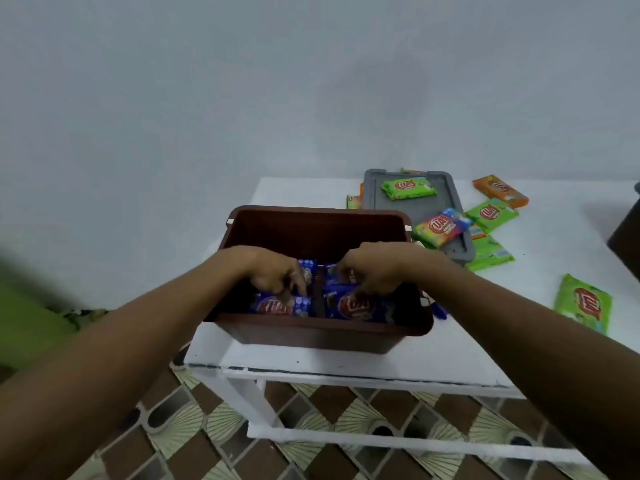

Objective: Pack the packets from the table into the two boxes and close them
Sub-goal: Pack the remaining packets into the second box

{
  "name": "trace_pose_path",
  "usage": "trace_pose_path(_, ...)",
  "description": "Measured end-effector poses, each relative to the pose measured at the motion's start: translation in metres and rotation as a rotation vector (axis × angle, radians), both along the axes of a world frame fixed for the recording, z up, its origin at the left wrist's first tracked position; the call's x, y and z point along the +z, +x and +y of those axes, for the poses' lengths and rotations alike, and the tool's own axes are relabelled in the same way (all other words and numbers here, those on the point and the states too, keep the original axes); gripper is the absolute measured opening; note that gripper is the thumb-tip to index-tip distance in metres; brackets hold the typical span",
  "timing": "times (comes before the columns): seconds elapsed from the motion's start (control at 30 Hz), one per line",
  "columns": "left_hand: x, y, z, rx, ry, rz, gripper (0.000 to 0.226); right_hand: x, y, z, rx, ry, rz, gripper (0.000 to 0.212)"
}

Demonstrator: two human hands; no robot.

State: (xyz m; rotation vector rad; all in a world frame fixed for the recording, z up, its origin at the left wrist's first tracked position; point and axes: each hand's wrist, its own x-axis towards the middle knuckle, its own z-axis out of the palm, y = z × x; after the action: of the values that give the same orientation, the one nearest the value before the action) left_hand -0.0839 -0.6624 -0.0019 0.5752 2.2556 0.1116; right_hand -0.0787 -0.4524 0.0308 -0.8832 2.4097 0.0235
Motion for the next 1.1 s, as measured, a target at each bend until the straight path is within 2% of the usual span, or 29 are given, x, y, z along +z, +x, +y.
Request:
trace_pose_path(0.13,0.002,0.005,-0.003,-0.002,-0.027,0.098,0.034,-0.018,0.007,0.002,0.044,0.092,0.020,0.031)
trace_pose_path(0.33,-0.008,-0.002,-0.016,-0.002,-0.011,0.088,0.022,-0.031,0.002,-0.011,0.059,0.143,0.006,0.032)
trace_pose_path(0.53,-0.012,-0.005,-0.021,-0.018,0.092,0.224,0.021,-0.030,0.000,-0.010,0.002,0.022,0.230,0.025)
trace_pose_path(0.67,-0.012,-0.005,-0.022,-0.042,0.084,0.256,0.026,-0.033,0.002,-0.009,0.007,0.060,0.257,0.034)
trace_pose_path(0.87,-0.012,-0.005,-0.020,-0.040,0.090,0.296,0.023,-0.027,0.003,-0.006,0.069,0.102,0.342,0.033)
trace_pose_path(1.03,0.000,-0.007,-0.008,-0.053,0.150,0.400,0.030,-0.010,0.000,0.018,0.096,-0.073,0.454,0.026)
trace_pose_path(1.1,0.009,-0.009,0.003,-0.066,0.188,0.452,0.031,-0.005,-0.003,0.043,0.062,-0.249,0.477,0.023)
